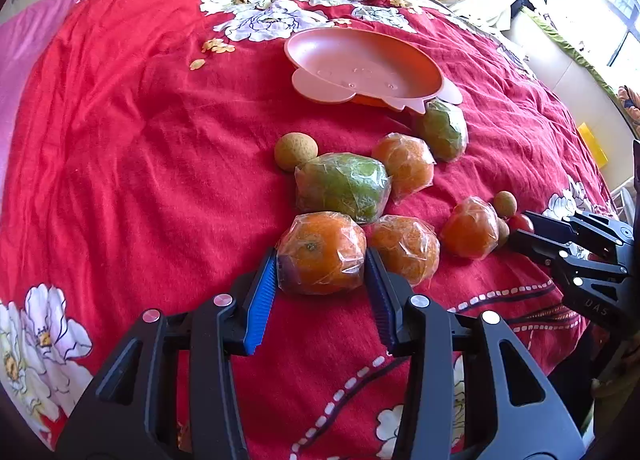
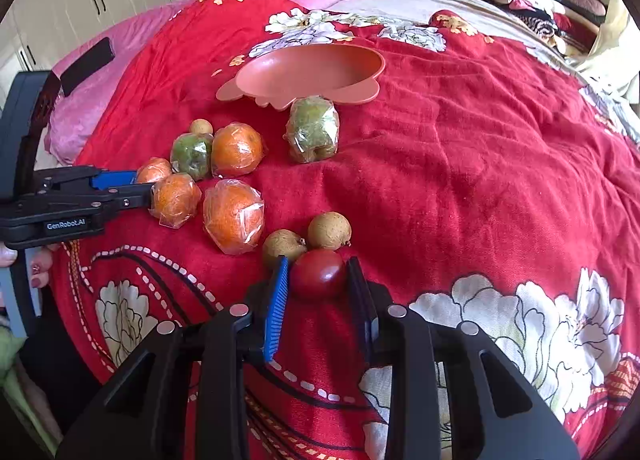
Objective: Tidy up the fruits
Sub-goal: 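Grasp a wrapped orange with the left tool while the right tool grasps the red tomato, then carry the orange and tomato into the pink bowl and open both tools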
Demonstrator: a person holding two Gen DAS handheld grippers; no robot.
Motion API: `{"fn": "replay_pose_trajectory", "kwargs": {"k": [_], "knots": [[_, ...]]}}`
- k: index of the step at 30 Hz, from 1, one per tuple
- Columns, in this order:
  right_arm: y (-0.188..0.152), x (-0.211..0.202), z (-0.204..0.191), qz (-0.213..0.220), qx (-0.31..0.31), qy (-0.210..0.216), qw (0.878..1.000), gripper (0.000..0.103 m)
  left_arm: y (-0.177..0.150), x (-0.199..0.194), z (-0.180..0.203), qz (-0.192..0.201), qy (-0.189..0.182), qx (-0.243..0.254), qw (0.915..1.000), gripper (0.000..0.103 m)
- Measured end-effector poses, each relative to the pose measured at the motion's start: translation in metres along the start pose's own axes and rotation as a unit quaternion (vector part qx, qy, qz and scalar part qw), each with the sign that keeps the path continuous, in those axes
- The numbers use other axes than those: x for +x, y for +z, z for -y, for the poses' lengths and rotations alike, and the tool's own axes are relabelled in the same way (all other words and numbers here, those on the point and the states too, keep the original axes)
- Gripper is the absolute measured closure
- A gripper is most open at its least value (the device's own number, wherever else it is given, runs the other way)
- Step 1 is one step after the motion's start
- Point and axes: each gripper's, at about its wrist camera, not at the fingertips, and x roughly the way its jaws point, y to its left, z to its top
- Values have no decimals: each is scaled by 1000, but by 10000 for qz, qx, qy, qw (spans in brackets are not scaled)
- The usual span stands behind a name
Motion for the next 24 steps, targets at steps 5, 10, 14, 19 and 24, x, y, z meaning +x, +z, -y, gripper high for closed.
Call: {"fn": "replay_pose_trajectory", "kwargs": {"k": [5, 10, 14, 19, 24], "knots": [[-1, -4, 2, 32, 73, 86, 9999, 76, 1, 2, -5, -24, -147, -2, 9999, 68], [-2, -10, 4, 75, 110, 23, 9999, 76, 1, 0, -8, -22, -195, 4, 9998, 69], [-1, -16, 6, 131, 136, -28, 9998, 76, 2, -5, -11, 6, -149, -9, 9999, 69], [5, -26, 9, 241, 172, -47, 9995, 76, 6, -16, -15, 86, -85, -53, 9999, 69], [16, -33, 7, 367, 130, -32, 9992, 76, 12, -28, -14, 211, -30, -27, 9998, 69]]}}
